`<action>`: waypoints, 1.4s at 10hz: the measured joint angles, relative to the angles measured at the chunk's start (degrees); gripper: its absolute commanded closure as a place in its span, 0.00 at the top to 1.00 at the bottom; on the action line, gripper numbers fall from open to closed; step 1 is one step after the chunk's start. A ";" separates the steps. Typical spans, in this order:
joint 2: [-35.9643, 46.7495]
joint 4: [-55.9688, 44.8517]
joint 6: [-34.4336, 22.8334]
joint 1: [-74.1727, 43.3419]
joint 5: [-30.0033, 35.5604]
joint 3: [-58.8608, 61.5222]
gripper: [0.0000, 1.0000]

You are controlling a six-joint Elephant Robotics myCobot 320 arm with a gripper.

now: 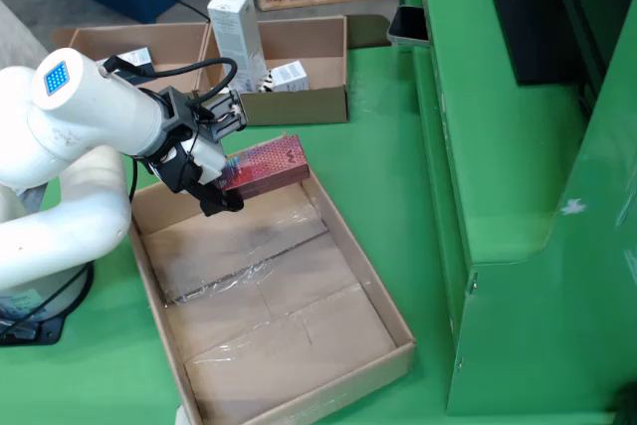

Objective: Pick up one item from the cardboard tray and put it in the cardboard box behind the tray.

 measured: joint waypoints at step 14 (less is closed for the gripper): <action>3.08 -8.87 2.11 27.16 -9.40 7.29 0.00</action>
